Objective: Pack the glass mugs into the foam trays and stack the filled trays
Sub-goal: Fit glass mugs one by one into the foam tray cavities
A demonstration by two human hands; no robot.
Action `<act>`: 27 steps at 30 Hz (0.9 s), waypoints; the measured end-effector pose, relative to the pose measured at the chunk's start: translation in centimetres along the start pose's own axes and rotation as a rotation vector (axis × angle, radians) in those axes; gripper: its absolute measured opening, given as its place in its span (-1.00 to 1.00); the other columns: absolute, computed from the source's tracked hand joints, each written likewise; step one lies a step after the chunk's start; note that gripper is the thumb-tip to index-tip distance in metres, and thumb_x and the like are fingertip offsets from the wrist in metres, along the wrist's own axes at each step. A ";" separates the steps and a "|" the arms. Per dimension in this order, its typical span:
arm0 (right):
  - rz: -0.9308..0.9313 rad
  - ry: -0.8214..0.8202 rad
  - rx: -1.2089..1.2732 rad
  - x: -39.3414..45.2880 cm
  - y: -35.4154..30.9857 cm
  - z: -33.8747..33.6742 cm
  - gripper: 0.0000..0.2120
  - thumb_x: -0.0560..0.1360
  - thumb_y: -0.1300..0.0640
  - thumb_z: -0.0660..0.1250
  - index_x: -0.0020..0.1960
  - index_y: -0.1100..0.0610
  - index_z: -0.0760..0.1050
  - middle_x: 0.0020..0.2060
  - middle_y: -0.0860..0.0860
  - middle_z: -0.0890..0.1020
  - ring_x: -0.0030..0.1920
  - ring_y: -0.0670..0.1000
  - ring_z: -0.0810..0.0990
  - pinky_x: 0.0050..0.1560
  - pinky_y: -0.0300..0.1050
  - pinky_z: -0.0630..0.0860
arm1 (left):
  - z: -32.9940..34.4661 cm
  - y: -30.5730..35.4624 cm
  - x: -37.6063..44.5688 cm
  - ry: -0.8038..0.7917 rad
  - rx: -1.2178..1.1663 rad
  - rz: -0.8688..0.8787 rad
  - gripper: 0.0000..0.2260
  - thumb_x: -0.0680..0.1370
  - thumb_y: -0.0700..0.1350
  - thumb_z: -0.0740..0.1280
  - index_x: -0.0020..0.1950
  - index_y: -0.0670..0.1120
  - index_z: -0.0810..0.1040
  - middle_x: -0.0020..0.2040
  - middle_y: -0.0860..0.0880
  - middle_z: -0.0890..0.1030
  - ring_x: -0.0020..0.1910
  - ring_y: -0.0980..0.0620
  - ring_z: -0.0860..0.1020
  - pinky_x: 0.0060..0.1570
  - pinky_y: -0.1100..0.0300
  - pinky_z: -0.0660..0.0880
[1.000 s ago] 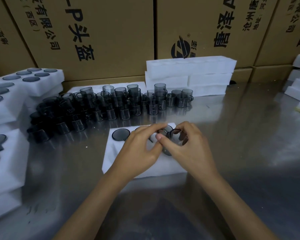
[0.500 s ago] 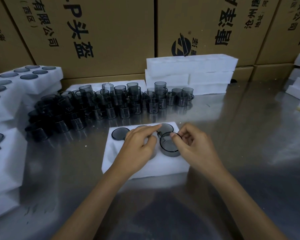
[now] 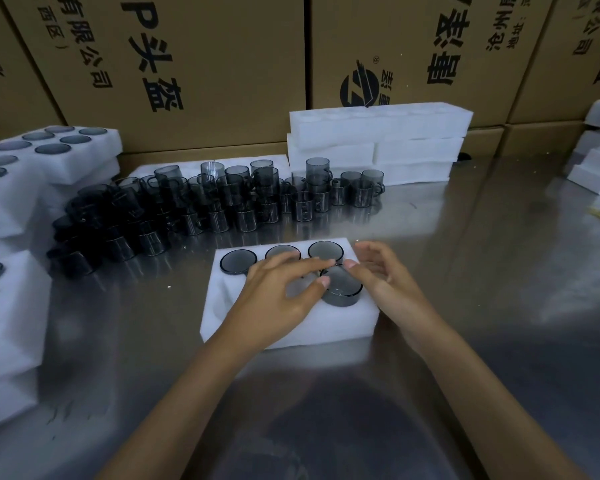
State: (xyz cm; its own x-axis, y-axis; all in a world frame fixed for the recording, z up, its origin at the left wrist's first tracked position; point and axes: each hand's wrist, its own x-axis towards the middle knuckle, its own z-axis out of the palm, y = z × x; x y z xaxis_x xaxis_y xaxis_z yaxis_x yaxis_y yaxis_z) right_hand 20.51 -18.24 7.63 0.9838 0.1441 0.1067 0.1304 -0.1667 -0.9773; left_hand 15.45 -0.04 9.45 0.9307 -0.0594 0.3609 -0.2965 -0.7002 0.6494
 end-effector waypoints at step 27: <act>-0.144 -0.137 -0.452 14.3 -6.1 7.7 -0.54 0.55 0.14 0.27 0.43 0.00 0.37 0.26 0.04 0.49 0.29 0.10 0.46 0.30 -0.03 0.43 | -2.7 -4.7 4.6 0.129 0.295 -0.365 -0.74 0.64 0.05 0.14 0.22 0.15 0.57 0.18 0.08 0.63 0.28 -0.02 0.44 0.28 0.05 0.13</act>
State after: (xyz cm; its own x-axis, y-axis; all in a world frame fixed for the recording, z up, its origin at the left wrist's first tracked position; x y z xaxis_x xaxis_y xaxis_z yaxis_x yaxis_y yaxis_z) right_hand 32.79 -7.66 13.76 0.9307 0.3184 0.1802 0.3339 -0.5380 -0.7740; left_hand 20.56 4.89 9.80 0.9228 0.3036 0.2370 0.1355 -0.8319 0.5381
